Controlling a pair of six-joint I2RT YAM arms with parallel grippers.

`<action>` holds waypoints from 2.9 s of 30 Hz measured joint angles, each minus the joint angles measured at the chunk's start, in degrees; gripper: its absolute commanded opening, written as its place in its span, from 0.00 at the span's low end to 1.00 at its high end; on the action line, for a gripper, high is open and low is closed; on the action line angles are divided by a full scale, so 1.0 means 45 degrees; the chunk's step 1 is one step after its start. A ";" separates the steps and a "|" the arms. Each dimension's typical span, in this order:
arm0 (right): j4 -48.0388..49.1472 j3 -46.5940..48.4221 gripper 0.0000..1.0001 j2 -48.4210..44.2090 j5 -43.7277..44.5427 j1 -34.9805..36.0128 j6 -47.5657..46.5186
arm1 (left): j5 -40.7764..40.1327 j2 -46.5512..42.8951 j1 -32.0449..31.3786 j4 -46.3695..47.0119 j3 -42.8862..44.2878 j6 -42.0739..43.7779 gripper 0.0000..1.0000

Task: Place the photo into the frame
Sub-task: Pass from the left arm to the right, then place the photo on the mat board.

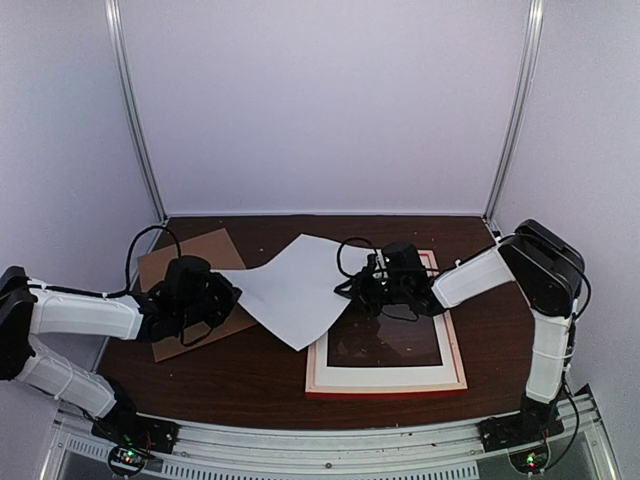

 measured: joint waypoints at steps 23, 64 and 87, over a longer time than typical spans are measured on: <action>-0.6251 0.1098 0.00 -0.2132 -0.2764 -0.2671 -0.4775 | 0.1069 -0.0253 -0.0340 -0.0049 -0.0282 0.1525 0.75; -1.7388 0.4371 0.00 -0.2268 -0.3007 -0.5756 -1.4717 | 0.3249 0.0835 -0.0340 -0.3274 0.2331 0.6800 0.87; -1.7481 0.5221 0.05 -0.1302 -0.2943 -0.5756 -1.4950 | 0.3633 0.1239 -0.0340 -0.3269 0.2531 0.7179 0.93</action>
